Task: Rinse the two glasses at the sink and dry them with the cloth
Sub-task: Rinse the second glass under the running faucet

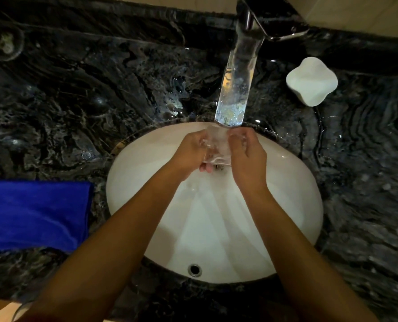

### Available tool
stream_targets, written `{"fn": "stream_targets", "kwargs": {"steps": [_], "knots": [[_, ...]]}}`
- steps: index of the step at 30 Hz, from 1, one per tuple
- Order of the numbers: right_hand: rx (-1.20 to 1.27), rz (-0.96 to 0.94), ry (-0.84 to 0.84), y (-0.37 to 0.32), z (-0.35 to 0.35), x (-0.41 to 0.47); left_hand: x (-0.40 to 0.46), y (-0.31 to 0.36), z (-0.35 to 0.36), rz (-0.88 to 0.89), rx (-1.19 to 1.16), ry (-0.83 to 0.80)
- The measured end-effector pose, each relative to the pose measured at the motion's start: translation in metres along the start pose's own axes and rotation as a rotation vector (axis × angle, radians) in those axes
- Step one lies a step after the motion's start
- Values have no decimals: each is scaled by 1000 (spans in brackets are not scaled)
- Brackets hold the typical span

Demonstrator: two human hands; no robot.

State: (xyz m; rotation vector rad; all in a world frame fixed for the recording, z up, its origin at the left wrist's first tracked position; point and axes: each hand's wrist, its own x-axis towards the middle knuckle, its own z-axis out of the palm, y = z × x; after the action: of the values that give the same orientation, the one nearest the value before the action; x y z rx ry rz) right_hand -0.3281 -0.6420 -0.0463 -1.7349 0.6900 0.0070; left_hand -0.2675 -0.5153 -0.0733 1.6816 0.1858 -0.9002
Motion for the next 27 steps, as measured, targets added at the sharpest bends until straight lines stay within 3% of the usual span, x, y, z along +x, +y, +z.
{"fn": "stream_targets", "kwargs": {"steps": [3, 8, 11, 14, 17, 22, 24, 27], "knots": [[-187, -11, -56, 6, -3, -3, 1, 2, -5, 56, 96, 60], [-36, 270, -227, 2, -4, -5, -8, 1, -1, 162, 150, 65], [108, 423, -227, 5, -3, 5, -21, -1, 1, 164, -75, 86], [203, 609, -182, 3, 0, 16, -24, -6, 0, 65, -248, 268], [95, 479, -201, 9, -4, 17, -20, -13, 5, -95, -276, 277], [60, 359, -166, 13, -10, 11, -15, -14, 6, -227, -694, -76], [-20, 361, -92, 18, -7, 15, -12, -9, 9, -199, -665, -46], [-154, 272, 58, 24, -4, 10, -9, 0, 14, -161, -491, 124]]}}
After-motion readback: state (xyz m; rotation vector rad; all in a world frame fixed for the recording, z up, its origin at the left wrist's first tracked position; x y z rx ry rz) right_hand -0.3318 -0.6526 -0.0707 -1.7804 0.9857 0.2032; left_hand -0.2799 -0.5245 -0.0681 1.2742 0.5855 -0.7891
